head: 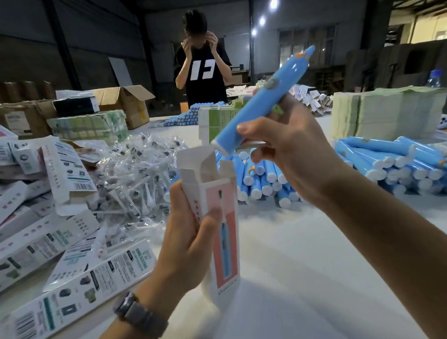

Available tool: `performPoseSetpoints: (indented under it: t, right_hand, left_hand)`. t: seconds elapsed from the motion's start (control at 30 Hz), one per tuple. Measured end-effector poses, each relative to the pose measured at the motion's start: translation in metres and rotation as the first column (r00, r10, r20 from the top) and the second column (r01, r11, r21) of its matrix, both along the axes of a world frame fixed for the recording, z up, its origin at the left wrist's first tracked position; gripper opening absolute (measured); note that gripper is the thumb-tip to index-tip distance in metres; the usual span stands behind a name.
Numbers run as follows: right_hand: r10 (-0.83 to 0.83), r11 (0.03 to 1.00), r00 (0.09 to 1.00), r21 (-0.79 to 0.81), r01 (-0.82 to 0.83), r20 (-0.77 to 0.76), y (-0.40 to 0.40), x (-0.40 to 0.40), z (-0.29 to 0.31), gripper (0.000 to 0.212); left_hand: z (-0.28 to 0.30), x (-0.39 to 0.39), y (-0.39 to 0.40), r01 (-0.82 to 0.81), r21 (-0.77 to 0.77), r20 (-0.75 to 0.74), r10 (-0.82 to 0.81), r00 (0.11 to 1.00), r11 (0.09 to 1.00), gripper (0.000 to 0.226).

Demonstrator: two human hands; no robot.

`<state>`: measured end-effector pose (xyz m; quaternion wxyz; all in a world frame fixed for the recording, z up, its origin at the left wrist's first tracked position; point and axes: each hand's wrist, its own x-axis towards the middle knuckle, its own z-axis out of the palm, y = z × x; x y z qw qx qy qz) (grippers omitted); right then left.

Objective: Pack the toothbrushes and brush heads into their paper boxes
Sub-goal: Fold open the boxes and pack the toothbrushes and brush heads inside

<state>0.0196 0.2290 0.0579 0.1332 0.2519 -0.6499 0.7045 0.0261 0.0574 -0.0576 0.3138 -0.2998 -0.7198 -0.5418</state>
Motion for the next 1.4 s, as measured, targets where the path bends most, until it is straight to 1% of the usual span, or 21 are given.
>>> performPoseSetpoints:
  t: [0.07, 0.13, 0.23, 0.3, 0.37, 0.43, 0.53, 0.6, 0.67, 0.77, 0.83, 0.87, 0.9, 0.97, 1.03, 1.1, 1.17, 1.23, 1.27, 1.33, 1.4]
  right_hand:
    - [-0.089, 0.971, 0.991, 0.215, 0.109, -0.1, -0.005, 0.004, -0.002, 0.045]
    - [-0.148, 0.888, 0.964, 0.399, 0.228, -0.22, -0.009, 0.007, -0.005, 0.042]
    - [-0.156, 0.817, 0.94, 0.495, 0.295, -0.303, -0.014, 0.01, -0.005, 0.042]
    - [-0.148, 0.799, 0.951, 0.534, 0.277, -0.271, -0.013, 0.01, -0.002, 0.04]
    - [-0.144, 0.786, 0.962, 0.564, 0.254, -0.232, -0.009, 0.009, 0.001, 0.035]
    - [-0.109, 0.8, 0.971, 0.561, 0.213, -0.213, -0.008, 0.01, 0.002, 0.023]
    - [-0.088, 0.802, 0.956, 0.55, 0.234, -0.279, -0.012, 0.007, -0.005, 0.024]
    - [-0.069, 0.816, 0.961, 0.539, 0.21, -0.269, -0.014, 0.001, -0.012, 0.039]
    - [0.002, 0.874, 0.982, 0.478, 0.091, -0.189, -0.014, -0.004, -0.017, 0.056]
    - [0.05, 0.957, 0.994, 0.29, -0.019, -0.1, -0.015, -0.018, -0.031, 0.04]
    - [-0.012, 0.966, 0.999, 0.259, 0.026, -0.053, -0.017, -0.03, -0.048, 0.028]
    - [-0.049, 0.936, 0.997, 0.345, 0.065, -0.055, -0.02, -0.037, -0.059, 0.027]
    - [-0.059, 0.858, 0.995, 0.504, 0.094, -0.085, -0.023, -0.043, -0.071, 0.031]
    - [0.027, 0.566, 0.989, 0.817, 0.107, -0.148, -0.036, -0.052, -0.097, 0.043]
    - [0.17, 0.33, 0.975, 0.94, 0.083, -0.146, -0.056, -0.056, -0.117, 0.044]
    - [0.234, 0.247, 0.957, 0.962, 0.115, -0.175, -0.073, -0.055, -0.126, 0.027]
    - [0.223, 0.216, 0.941, 0.954, 0.206, -0.253, -0.077, -0.055, -0.125, 0.022]
    - [0.151, 0.244, 0.941, 0.934, 0.26, -0.301, -0.065, -0.059, -0.114, 0.018]
    - [0.08, 0.314, 0.95, 0.912, 0.264, -0.302, -0.054, -0.063, -0.105, 0.015]
    - [-0.066, 0.522, 0.956, 0.806, 0.278, -0.287, -0.025, -0.062, -0.077, 0.009]
    - [-0.092, 0.771, 0.978, 0.608, 0.189, -0.187, 0.003, -0.046, -0.042, 0.012]
  left_hand:
    - [0.001, 0.0, 0.0, 0.003, -0.023, -0.018, -0.003, 1.0, 1.0, 0.022]
    - [0.002, 0.0, 0.0, -0.022, -0.03, -0.052, 0.02, 0.998, 0.999, 0.023]
    - [0.005, 0.0, -0.001, -0.087, 0.003, 0.022, 0.087, 0.996, 0.996, 0.037]
    - [0.005, 0.0, -0.001, -0.114, -0.001, 0.054, 0.114, 0.992, 0.993, 0.045]
    - [0.005, 0.002, 0.0, -0.095, -0.036, 0.031, 0.096, 0.995, 0.995, 0.043]
    - [0.005, 0.003, 0.003, -0.069, -0.091, -0.029, 0.067, 0.997, 0.993, 0.037]
    - [0.006, 0.005, 0.003, -0.06, -0.117, -0.053, 0.054, 0.997, 0.991, 0.035]
    - [0.007, 0.005, 0.0, -0.062, -0.089, -0.028, 0.06, 0.998, 0.994, 0.038]
    - [0.009, 0.003, -0.005, -0.065, -0.069, -0.015, 0.064, 0.998, 0.996, 0.038]
    - [0.01, -0.003, -0.016, -0.085, 0.02, 0.025, 0.084, 0.996, 0.996, 0.035]
    - [0.012, -0.007, -0.026, -0.143, 0.106, 0.035, 0.14, 0.99, 0.984, 0.035]
    - [0.015, -0.008, -0.031, -0.176, 0.157, 0.034, 0.173, 0.984, 0.972, 0.035]
    - [0.017, -0.009, -0.035, -0.207, 0.212, 0.029, 0.206, 0.978, 0.955, 0.034]
    - [0.021, -0.01, -0.041, -0.261, 0.303, 0.016, 0.269, 0.963, 0.917, 0.034]
    - [0.023, -0.011, -0.043, -0.303, 0.338, -0.006, 0.324, 0.946, 0.891, 0.035]
    - [0.021, -0.011, -0.042, -0.313, 0.326, -0.028, 0.34, 0.94, 0.892, 0.036]
    - [0.018, -0.013, -0.042, -0.306, 0.303, -0.033, 0.331, 0.943, 0.903, 0.04]
    - [0.016, -0.013, -0.04, -0.278, 0.293, -0.031, 0.3, 0.954, 0.915, 0.044]
    - [0.014, -0.013, -0.038, -0.261, 0.278, -0.038, 0.282, 0.959, 0.924, 0.044]
    - [0.009, -0.01, -0.03, -0.237, 0.214, -0.062, 0.255, 0.965, 0.948, 0.046]
    - [0.003, -0.008, -0.019, -0.203, 0.162, -0.048, 0.213, 0.976, 0.966, 0.059]
